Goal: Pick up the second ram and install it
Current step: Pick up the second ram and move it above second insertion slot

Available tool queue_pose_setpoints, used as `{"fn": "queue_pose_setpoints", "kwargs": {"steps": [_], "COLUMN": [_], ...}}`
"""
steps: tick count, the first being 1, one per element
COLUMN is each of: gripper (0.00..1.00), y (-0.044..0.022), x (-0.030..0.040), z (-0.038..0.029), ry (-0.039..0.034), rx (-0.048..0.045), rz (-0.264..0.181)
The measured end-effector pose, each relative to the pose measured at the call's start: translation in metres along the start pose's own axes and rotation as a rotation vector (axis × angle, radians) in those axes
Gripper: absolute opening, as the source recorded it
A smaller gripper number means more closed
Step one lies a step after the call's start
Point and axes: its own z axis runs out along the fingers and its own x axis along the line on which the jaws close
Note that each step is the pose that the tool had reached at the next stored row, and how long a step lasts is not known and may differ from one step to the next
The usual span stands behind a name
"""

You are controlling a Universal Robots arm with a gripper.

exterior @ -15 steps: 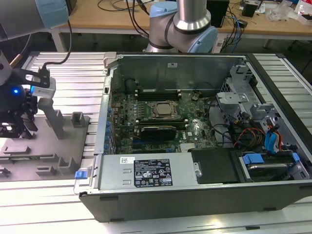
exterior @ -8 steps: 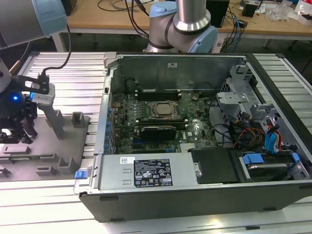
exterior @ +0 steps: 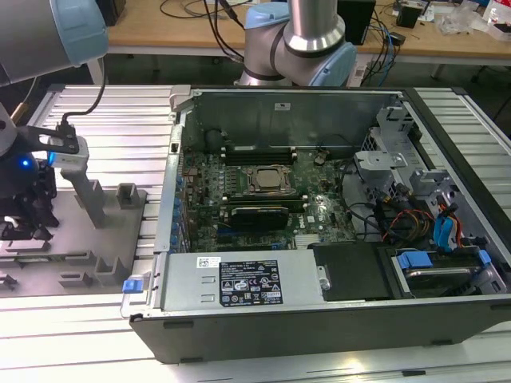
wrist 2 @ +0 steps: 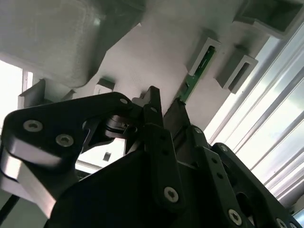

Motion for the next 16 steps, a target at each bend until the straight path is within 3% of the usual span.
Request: {"fn": "queue_pose_setpoints", "kwargs": {"steps": [1, 5, 10, 16], "gripper": [0.3, 0.3, 0.3, 0.3], "y": [0.0001, 0.0034, 0.0022, 0.0058], "x": [0.0002, 0.0086, 0.0236, 0.0269], "z": [0.0004, 0.0031, 0.0101, 0.0309], "ry": [0.0013, 0.0023, 0.0028, -0.0049], "rx": [-0.0005, -0.0009, -0.0015, -0.0025], "rz": [-0.026, -0.047, -0.07, -0.09]}}
